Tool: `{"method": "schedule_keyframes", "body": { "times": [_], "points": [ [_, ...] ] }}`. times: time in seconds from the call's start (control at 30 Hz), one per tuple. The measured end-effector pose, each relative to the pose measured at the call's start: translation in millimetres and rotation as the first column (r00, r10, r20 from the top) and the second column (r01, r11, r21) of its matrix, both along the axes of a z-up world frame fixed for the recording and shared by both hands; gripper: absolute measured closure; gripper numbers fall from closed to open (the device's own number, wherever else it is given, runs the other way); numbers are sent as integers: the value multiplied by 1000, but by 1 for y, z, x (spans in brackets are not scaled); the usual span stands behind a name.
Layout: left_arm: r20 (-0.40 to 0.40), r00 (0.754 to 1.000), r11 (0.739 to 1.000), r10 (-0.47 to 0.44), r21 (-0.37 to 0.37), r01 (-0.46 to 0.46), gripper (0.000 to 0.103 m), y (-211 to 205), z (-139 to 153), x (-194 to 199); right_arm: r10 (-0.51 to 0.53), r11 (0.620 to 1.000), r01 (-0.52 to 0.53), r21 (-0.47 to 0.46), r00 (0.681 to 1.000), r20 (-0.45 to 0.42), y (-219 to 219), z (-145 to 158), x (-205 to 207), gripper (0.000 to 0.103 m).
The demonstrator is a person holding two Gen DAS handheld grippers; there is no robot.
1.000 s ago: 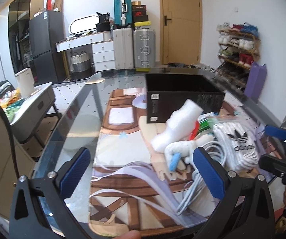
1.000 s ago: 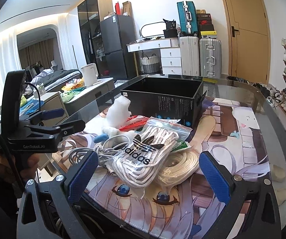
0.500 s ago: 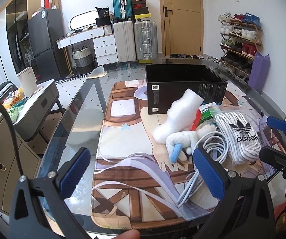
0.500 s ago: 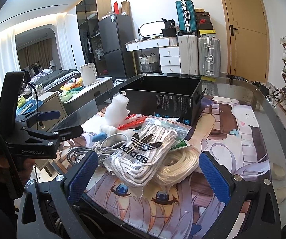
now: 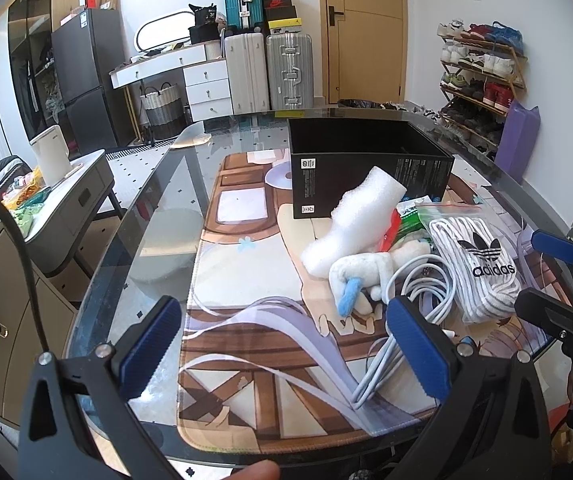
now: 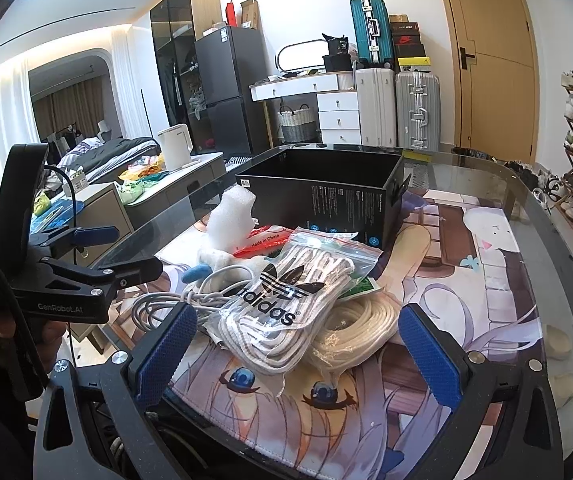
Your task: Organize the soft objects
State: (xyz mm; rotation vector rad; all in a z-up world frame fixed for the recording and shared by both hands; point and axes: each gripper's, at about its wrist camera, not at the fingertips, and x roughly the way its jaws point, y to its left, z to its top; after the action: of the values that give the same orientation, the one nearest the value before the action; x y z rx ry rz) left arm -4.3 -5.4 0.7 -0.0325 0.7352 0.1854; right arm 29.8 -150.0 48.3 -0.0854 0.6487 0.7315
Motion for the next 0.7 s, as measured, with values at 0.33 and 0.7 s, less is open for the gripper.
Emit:
{"method": "schedule_keyframes", "body": {
  "times": [0.33, 0.7],
  "points": [
    [-11, 1000, 1000, -11, 2, 11, 0, -3, -3, 1, -7, 1000, 7, -13, 1000, -4, 0, -1, 0, 1],
    [-21, 999, 999, -43, -18, 42, 0, -6, -5, 3, -10, 1000, 9, -21, 1000, -19, 2, -4, 4, 1]
  ]
}}
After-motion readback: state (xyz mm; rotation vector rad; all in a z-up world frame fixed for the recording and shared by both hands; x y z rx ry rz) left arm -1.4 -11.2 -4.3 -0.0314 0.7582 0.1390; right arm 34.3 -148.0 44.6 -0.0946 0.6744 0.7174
